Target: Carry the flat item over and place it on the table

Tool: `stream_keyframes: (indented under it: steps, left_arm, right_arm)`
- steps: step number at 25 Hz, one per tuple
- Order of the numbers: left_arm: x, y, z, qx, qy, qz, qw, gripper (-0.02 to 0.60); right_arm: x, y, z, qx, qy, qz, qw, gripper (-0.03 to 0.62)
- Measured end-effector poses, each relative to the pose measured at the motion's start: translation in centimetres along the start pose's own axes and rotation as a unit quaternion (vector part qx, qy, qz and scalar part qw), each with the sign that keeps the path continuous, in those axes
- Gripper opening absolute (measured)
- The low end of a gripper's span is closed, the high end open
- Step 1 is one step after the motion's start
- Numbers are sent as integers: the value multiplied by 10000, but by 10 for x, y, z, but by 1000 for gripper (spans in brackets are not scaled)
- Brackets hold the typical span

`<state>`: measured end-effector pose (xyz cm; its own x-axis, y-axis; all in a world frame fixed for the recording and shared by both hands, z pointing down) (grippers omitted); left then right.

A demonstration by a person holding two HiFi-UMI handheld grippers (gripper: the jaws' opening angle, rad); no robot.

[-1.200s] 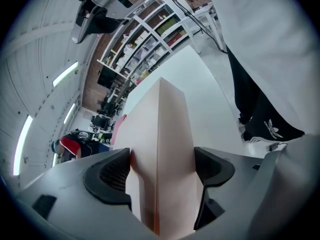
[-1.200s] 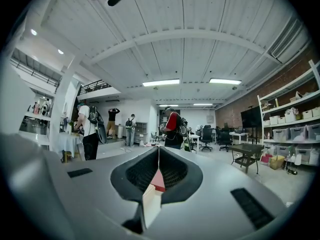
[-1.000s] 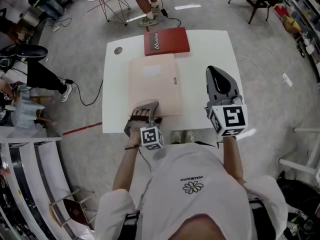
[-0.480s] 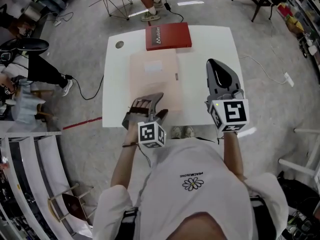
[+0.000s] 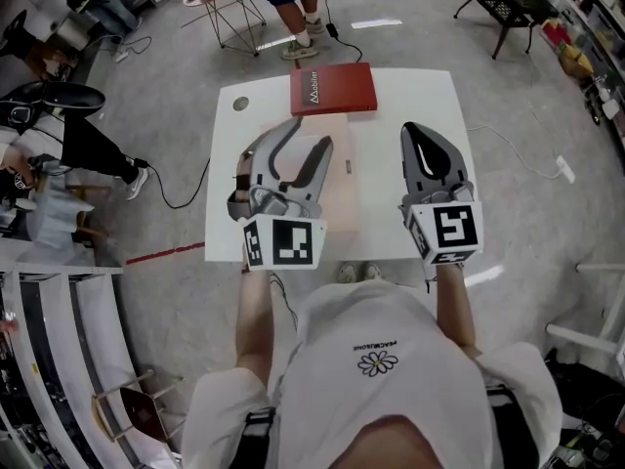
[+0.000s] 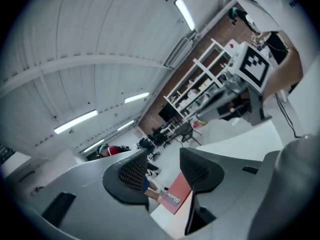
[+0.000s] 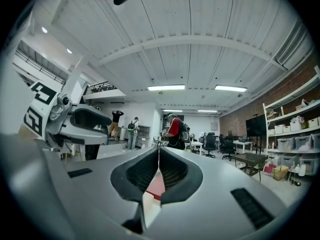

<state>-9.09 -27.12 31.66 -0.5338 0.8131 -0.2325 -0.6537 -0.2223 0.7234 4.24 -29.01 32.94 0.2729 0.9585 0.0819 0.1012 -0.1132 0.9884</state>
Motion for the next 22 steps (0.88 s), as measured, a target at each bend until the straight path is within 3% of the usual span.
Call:
stream_keyframes:
  steps: [3, 5, 8, 12, 17, 22]
  left_arm:
    - [5, -13, -22, 668, -368, 554, 9956, 213]
    - [8, -14, -31, 1234, -575, 921, 9864, 213]
    - [11, -3, -33, 2016, -732, 1048, 9711, 178]
    - [11, 3, -25, 2322, -723, 1066, 9641, 80]
    - [23, 20, -21, 2894, -1232, 1073, 9432, 29]
    - [31, 43, -20, 3088, -1552, 876, 9343, 17]
  right_arm:
    - [-1, -2, 0, 35, 14, 36, 10000, 12]
    - [-2, -2, 1, 50, 37, 48, 10000, 12]
    - [-1, -1, 3, 44, 76, 46, 10000, 12]
    - [0, -2, 2, 54, 84, 35, 9999, 12]
    - [0, 0, -1, 33, 79, 16, 10000, 12]
    - [1, 6, 0, 164, 228, -38, 9996, 12]
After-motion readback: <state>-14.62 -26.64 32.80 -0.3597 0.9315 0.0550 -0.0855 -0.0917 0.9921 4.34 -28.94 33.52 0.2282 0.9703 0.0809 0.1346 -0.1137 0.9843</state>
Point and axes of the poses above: the fingertips, and each gripper's own axes: x backward along the fingers, z to its right, y out of its underside, the point moved 1 cm from there along x, backward along the fingers, and after that the axes turned 13 degrees about y, right-handed, at the moved point
